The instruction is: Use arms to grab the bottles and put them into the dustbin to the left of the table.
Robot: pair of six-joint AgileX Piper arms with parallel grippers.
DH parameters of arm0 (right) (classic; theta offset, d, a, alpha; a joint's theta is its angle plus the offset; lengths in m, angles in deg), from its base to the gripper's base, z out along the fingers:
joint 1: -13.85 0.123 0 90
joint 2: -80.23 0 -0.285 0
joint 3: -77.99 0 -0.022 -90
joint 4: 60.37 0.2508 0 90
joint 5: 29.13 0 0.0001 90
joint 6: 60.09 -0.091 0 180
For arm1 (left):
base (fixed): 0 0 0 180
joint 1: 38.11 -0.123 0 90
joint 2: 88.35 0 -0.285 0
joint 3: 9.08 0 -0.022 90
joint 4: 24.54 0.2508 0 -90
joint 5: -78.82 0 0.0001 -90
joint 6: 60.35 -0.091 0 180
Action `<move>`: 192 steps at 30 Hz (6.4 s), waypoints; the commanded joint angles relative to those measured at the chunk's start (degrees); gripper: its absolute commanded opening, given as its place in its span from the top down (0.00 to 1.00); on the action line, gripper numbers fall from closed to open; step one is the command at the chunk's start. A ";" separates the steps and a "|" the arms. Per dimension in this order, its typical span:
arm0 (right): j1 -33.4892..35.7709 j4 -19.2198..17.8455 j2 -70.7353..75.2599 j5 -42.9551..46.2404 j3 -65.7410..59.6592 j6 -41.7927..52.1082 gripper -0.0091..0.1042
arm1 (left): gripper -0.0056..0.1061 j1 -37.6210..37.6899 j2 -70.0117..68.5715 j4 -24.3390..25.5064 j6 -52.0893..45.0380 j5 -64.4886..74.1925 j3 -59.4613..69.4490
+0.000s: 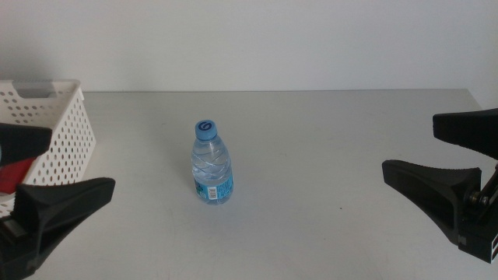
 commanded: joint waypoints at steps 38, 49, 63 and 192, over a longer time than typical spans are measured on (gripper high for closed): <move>0.23 -0.07 0.24 3.86 1.33 0.39 0.34 | 0.11 0.26 14.17 -5.20 0.47 -69.20 32.06; 0.23 -0.07 0.24 3.86 1.33 0.39 0.34 | 0.11 0.26 37.54 -7.44 2.55 -91.14 29.57; 0.23 -0.07 0.24 3.86 1.33 0.39 0.34 | 0.11 -7.45 55.61 4.86 12.33 -91.42 17.19; 0.23 -0.07 0.24 3.86 1.25 0.38 0.34 | 0.11 -41.69 17.16 -5.00 -5.09 19.54 -31.50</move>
